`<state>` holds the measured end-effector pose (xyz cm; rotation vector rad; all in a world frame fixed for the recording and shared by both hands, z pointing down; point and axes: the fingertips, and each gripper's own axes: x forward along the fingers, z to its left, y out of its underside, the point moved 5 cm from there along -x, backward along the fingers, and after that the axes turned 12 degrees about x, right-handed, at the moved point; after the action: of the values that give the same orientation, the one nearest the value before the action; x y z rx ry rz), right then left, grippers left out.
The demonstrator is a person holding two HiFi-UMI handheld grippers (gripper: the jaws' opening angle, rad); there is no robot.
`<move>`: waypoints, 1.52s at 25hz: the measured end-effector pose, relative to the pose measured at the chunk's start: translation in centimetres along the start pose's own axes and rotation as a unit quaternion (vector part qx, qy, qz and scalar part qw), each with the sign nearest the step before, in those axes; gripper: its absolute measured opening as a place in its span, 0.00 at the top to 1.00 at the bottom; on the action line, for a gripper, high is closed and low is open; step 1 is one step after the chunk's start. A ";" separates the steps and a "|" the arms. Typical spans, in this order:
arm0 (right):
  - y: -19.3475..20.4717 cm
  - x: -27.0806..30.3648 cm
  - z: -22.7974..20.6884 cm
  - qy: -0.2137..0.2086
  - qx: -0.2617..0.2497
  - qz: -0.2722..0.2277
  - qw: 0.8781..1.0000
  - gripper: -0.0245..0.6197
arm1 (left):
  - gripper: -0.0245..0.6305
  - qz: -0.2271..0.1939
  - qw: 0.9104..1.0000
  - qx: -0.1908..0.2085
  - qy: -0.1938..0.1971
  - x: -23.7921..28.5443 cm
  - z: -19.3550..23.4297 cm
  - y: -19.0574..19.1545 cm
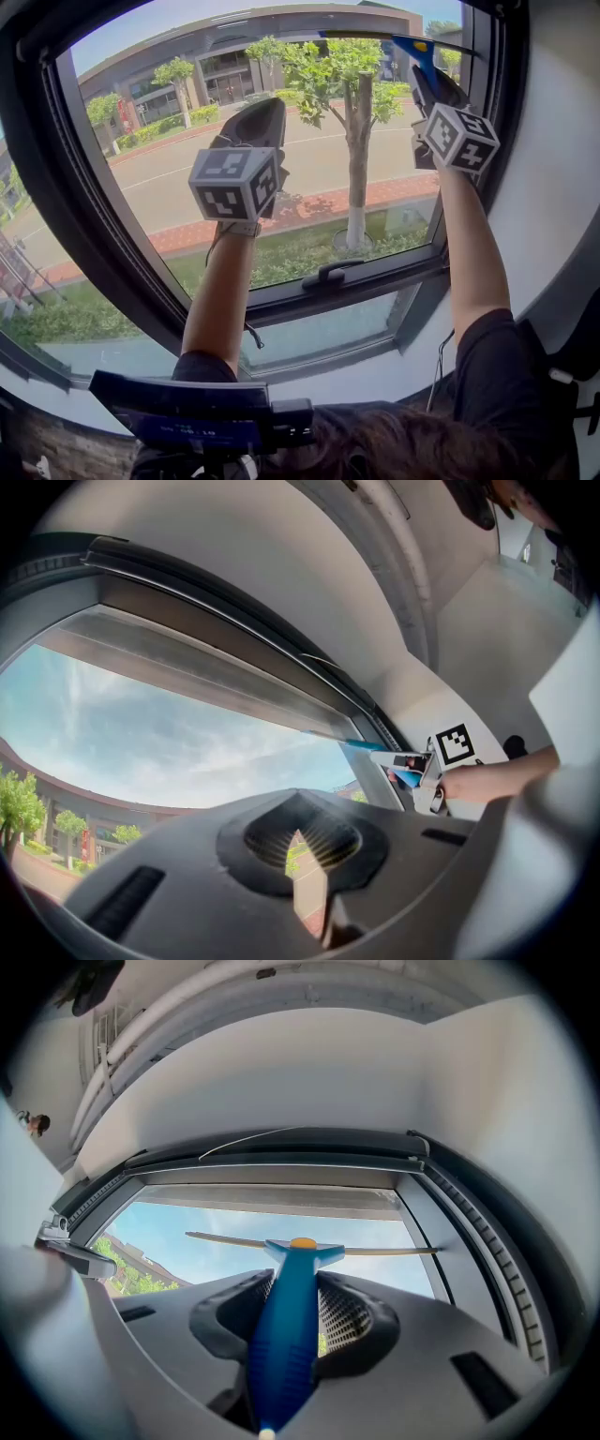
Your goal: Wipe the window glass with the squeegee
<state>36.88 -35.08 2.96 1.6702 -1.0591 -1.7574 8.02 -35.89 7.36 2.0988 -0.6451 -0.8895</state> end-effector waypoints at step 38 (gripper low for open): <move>3.9 -2.8 -0.1 0.006 0.003 0.005 1.000 0.74 | 0.96 -0.068 0.997 0.013 0.030 2.1 -8.8 1.6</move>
<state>36.68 -35.15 7.78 1.6735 -1.0658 -1.7373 15.79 -34.35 12.04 2.2058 -0.4885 -0.8927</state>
